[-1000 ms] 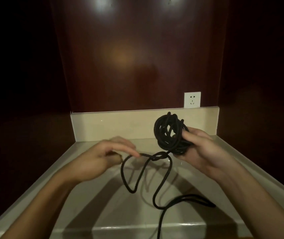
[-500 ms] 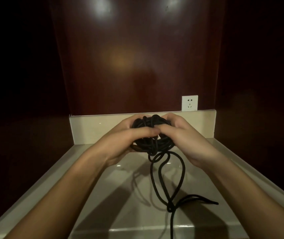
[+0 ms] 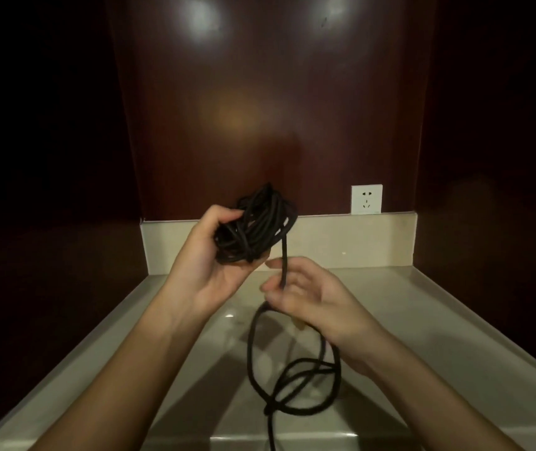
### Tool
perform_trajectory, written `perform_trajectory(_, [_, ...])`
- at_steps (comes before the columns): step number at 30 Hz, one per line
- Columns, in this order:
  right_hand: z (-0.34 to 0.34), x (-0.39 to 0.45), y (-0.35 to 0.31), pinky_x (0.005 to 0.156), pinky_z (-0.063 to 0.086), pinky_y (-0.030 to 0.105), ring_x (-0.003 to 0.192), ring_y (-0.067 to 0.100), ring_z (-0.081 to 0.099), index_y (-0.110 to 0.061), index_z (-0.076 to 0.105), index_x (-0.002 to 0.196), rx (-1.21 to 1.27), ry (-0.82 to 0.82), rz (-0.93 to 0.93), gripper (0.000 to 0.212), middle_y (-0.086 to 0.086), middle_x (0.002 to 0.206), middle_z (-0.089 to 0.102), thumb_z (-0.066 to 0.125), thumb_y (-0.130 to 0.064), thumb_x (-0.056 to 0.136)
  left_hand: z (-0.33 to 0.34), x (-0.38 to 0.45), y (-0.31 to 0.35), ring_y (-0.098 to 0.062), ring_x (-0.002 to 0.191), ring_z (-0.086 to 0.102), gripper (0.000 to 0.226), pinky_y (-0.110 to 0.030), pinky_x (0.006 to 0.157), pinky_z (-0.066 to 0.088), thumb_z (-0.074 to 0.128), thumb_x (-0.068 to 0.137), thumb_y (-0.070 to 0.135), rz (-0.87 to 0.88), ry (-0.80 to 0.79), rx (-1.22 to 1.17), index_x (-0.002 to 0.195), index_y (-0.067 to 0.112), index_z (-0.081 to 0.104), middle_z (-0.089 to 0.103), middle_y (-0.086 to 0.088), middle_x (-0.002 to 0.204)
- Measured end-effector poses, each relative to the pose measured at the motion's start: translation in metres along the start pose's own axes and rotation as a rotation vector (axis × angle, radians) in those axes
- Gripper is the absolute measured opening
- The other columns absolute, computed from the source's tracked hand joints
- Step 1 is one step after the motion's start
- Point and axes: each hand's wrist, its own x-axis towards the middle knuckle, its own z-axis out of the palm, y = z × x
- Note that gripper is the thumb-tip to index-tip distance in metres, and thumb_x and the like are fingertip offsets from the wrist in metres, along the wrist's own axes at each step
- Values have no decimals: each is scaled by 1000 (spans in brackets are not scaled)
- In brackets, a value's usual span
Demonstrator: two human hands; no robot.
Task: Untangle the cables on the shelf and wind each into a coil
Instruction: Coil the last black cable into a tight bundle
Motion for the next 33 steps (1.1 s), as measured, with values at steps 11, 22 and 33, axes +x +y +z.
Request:
perform_trajectory(11, [-50,-26,40,70,52,19,79,15,67,7,70,103,-138,-30,305,16,5,88,74,59,0,93,-5,-3,17,-15,76,73,30,-23,65,56,51,73,19,195,-6,-181,69,7,79,74,-7,87])
perform_trajectory(22, [-2,8,-8,89,55,31,91,19,70,-12,62,122,76,278,-144,43,5,112,71,46,-42,96,-5,9,-24,-33,98,57,53,-38,82,56,66,68,9,148,86,58,115,-14,56,56,-21,103])
perform_trajectory(33, [32,-3,29,63,45,25,64,11,58,-20,59,108,-604,208,3,17,-3,66,60,42,-22,104,-10,11,-40,-17,91,66,34,-24,65,54,62,96,11,318,255,467,128,7,52,65,-7,104])
